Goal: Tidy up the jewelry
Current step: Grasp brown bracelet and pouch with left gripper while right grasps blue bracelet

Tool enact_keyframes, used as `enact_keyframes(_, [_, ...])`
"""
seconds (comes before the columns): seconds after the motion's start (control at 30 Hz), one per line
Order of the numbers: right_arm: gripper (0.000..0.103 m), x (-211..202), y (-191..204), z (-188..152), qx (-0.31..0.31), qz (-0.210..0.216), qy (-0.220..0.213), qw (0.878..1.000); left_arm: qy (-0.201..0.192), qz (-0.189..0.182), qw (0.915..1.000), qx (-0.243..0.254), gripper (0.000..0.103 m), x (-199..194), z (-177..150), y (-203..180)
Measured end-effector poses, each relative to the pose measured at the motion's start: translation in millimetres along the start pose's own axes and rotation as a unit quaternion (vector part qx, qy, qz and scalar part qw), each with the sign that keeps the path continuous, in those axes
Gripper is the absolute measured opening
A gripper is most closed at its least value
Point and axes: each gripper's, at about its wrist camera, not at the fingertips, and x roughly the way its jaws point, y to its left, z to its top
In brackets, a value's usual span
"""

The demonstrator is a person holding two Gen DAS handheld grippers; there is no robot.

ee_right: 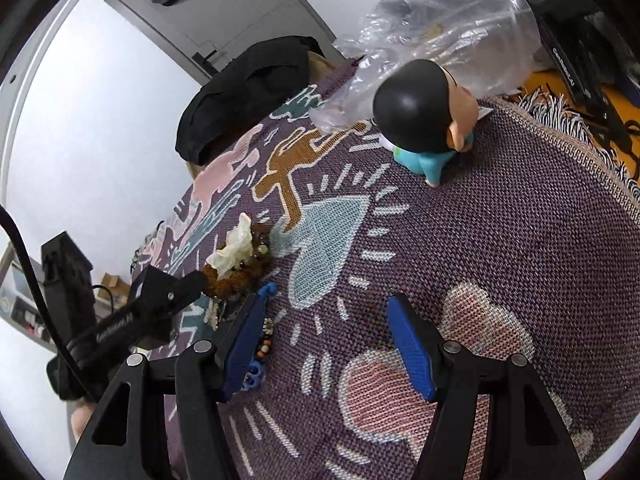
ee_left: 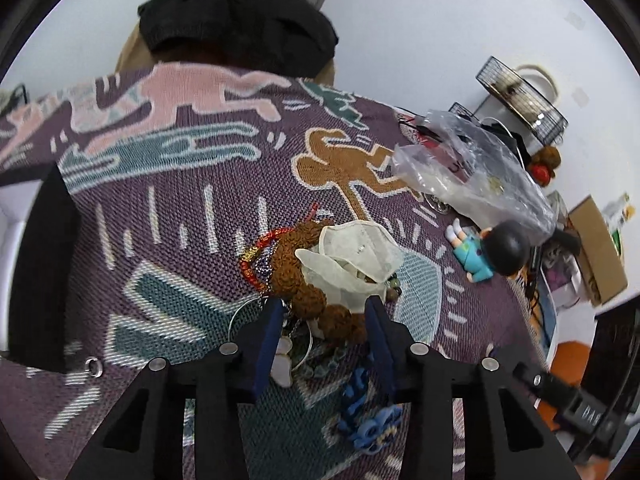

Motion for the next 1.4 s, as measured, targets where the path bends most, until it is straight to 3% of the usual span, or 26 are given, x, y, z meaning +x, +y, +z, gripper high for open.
enact_keyframes(0.13, [0.066, 4.2, 1.3, -3.6, -0.003, 0.005, 0.008, 1.0, -0.001, -0.003, 0.9997, -0.024, 0.033, 7.2, 2.8, 5.4])
enact_keyframes(0.53, [0.066, 20.9, 21.7, -17.9, -0.034, 0.012, 0.037, 0.999, -0.053, -0.001, 0.9986, 0.002, 0.031, -36.3, 12.8, 0.8])
enact_keyframes(0.7, [0.066, 33.1, 35.8, -25.7, -0.058, 0.005, 0.052, 0.997, -0.076, 0.002, 0.9968, 0.024, 0.031, -60.8, 14.4, -3.7])
enact_keyframes(0.87, [0.066, 41.2, 53.2, -32.3, -0.087, -0.003, 0.061, 0.994, -0.096, 0.031, 0.9924, 0.07, 0.03, -84.1, 9.4, -11.4])
enact_keyframes(1.0, [0.066, 53.0, 72.6, -40.9, -0.118, -0.008, 0.072, 0.99, -0.104, 0.031, 0.9912, 0.076, 0.03, -103.4, 7.3, -7.1])
enact_keyframes(1.17, [0.066, 61.8, 93.4, -55.8, -0.174, -0.046, 0.067, 0.981, -0.12, 0.047, 0.9871, 0.094, 0.03, -126.2, 2.8, -5.2])
enact_keyframes(1.23, [0.052, 62.8, 94.8, -57.8, -0.181, -0.06, 0.063, 0.98, -0.121, 0.044, 0.9875, 0.091, 0.03, -130.6, 2.4, -0.8])
enact_keyframes(1.27, [0.036, 63.2, 94.7, -57.6, -0.184, -0.064, 0.065, 0.979, -0.121, 0.043, 0.9878, 0.088, 0.03, -133.1, 2.3, 1.9])
enact_keyframes(1.4, [0.029, 61.1, 92.0, -54.0, -0.181, -0.058, 0.067, 0.979, -0.135, 0.037, 0.9863, 0.087, 0.03, -147.1, 1.9, 5.0])
